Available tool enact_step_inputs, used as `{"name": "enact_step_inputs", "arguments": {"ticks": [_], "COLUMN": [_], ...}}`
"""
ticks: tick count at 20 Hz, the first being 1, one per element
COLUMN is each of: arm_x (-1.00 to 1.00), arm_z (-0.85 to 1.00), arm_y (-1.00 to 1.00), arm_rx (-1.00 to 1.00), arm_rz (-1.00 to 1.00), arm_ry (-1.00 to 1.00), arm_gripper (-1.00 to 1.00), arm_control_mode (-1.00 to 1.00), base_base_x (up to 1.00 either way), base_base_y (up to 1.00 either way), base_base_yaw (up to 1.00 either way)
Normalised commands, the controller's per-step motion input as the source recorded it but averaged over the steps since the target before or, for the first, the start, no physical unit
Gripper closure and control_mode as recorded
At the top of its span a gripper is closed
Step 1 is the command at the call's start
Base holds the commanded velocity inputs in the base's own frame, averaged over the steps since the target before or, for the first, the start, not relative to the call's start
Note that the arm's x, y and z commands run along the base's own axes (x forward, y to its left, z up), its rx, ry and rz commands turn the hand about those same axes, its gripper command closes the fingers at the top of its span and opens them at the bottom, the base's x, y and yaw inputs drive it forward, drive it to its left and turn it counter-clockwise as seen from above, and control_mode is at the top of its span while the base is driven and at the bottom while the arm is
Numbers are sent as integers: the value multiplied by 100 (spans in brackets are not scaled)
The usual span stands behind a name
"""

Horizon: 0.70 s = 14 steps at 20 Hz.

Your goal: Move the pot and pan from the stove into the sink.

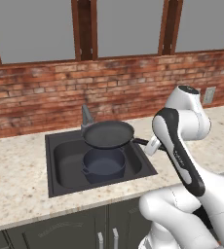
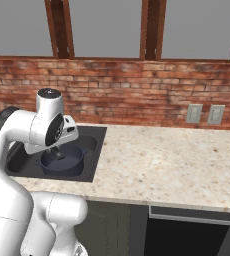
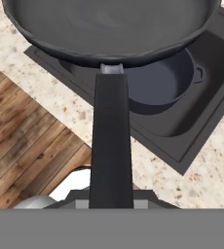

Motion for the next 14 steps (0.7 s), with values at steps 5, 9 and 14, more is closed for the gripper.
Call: {"name": "enact_step_inputs", "arguments": {"ticks": [5, 9, 14], "arm_x": [7, 35, 48], "arm_z": [-17, -18, -27], "arm_y": [-5, 0, 0], "arm_rx": [0, -1, -2], "arm_rz": [3, 0, 0], "arm_ry": [11, 8, 7], "arm_gripper": [100, 100, 100], "arm_control_mode": [-100, -100, -100], "base_base_x": [0, 0, 0], "base_base_y": [0, 0, 0], "base_base_yaw": [0, 0, 0]}}
